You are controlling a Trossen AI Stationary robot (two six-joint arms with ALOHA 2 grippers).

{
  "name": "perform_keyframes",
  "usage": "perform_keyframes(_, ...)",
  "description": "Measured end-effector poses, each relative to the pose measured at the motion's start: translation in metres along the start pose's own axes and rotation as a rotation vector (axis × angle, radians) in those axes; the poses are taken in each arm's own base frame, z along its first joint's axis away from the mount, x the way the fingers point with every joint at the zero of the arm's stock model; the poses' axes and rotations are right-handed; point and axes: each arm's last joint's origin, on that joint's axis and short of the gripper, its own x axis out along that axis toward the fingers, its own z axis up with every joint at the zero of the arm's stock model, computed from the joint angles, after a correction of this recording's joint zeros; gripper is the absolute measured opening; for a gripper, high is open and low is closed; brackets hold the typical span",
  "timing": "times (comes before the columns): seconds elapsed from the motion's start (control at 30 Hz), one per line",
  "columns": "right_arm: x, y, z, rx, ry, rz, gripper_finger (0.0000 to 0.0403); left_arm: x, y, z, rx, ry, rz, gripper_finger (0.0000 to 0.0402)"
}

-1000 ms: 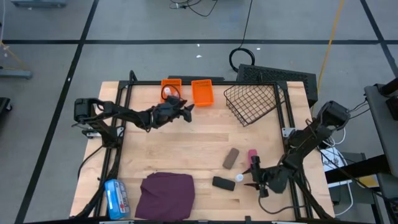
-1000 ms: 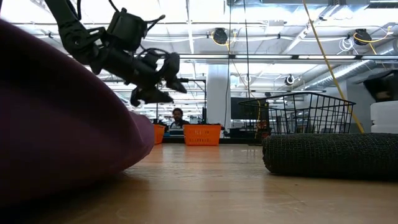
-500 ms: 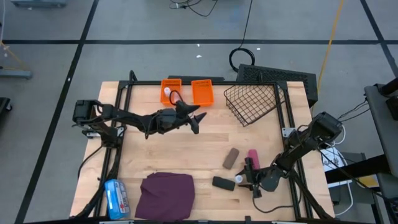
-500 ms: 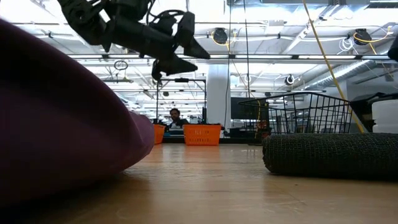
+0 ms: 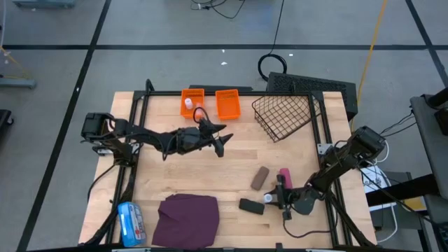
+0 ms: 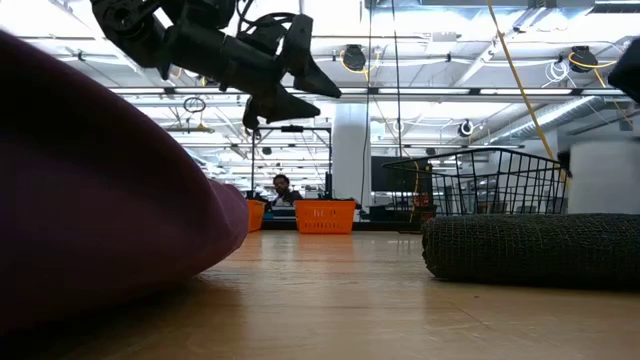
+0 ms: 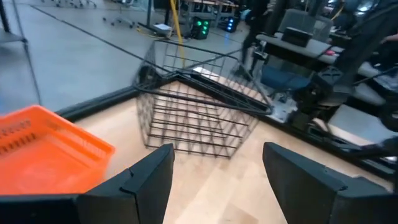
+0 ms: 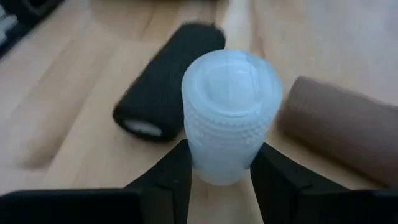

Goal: Pick & Place Medicine items
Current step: Put the transparent pill bottle into the left orange bin

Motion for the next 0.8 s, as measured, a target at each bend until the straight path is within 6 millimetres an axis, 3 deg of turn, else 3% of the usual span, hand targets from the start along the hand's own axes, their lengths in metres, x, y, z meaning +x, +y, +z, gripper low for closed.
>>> perform_keyframes(0.1,-0.006,-0.001,0.011,0.012,-0.048,-0.008,0.0122,0.0,-0.002,-0.001,-0.056,0.026,-0.063,0.0255)
perform_keyframes(0.23,-0.012,-0.011,0.029,0.036,-0.098,-0.042,0.0122,0.009,-0.015,0.011,-0.077,0.199,-0.159,0.0255)
perform_keyframes(0.4,-0.007,-0.034,0.04,0.034,-0.064,-0.1,0.0122,0.02,-0.044,0.038,0.1,0.461,-0.078,0.0255)
perform_keyframes(0.53,0.001,-0.052,0.042,0.031,-0.028,-0.157,0.0122,0.031,-0.08,0.053,0.247,0.502,-0.174,0.0255)
perform_keyframes(0.67,0.007,-0.063,0.044,0.033,0.002,-0.137,0.0122,0.046,-0.111,0.046,0.376,0.496,-0.285,0.0255)
perform_keyframes(0.8,0.009,-0.067,0.049,0.043,-0.025,-0.128,0.0122,0.06,-0.127,0.029,0.468,0.505,-0.323,0.0255)
